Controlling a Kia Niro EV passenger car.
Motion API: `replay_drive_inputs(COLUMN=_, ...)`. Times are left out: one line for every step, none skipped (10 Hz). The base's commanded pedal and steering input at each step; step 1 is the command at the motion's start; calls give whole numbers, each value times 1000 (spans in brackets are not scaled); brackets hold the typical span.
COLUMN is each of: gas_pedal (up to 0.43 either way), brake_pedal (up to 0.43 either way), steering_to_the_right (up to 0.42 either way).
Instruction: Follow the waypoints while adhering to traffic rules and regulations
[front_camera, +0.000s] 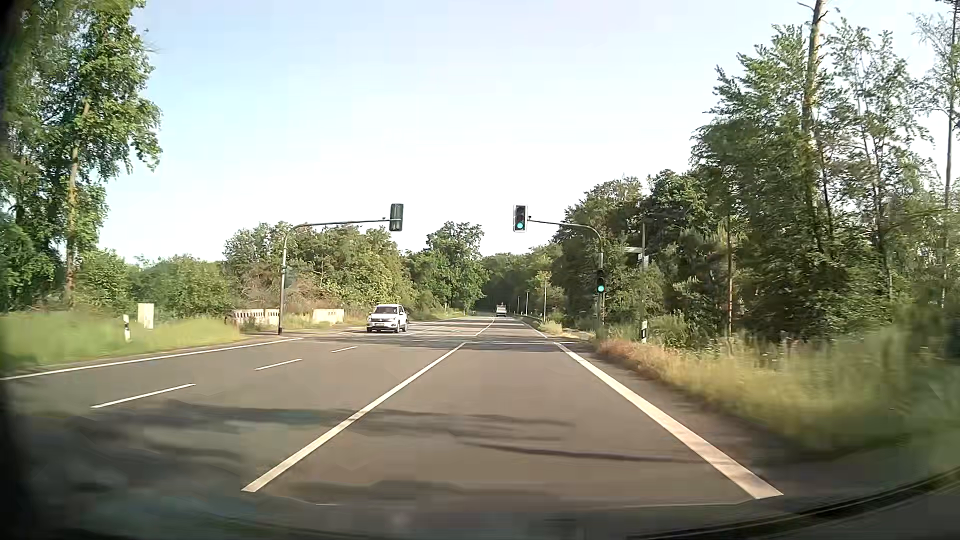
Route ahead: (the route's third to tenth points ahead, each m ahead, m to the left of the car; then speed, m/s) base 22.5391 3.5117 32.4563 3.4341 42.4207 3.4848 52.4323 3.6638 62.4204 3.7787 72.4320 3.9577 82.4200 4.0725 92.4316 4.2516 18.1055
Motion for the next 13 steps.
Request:
replay_drive_inputs(gas_pedal=197, brake_pedal=30, steering_to_the_right=2)
replay_drive_inputs(gas_pedal=197, brake_pedal=30, steering_to_the_right=2)
replay_drive_inputs(gas_pedal=197, brake_pedal=24, steering_to_the_right=2)
replay_drive_inputs(gas_pedal=197, brake_pedal=24, steering_to_the_right=2)
replay_drive_inputs(gas_pedal=197, brake_pedal=30, steering_to_the_right=2)
replay_drive_inputs(gas_pedal=197, brake_pedal=30, steering_to_the_right=2)
replay_drive_inputs(gas_pedal=197, brake_pedal=30, steering_to_the_right=1)
replay_drive_inputs(gas_pedal=197, brake_pedal=30, steering_to_the_right=1)
replay_drive_inputs(gas_pedal=197, brake_pedal=30, steering_to_the_right=1)
replay_drive_inputs(gas_pedal=197, brake_pedal=30, steering_to_the_right=1)
replay_drive_inputs(gas_pedal=197, brake_pedal=24, steering_to_the_right=1)
replay_drive_inputs(gas_pedal=189, brake_pedal=24, steering_to_the_right=1)
replay_drive_inputs(gas_pedal=189, brake_pedal=24, steering_to_the_right=1)
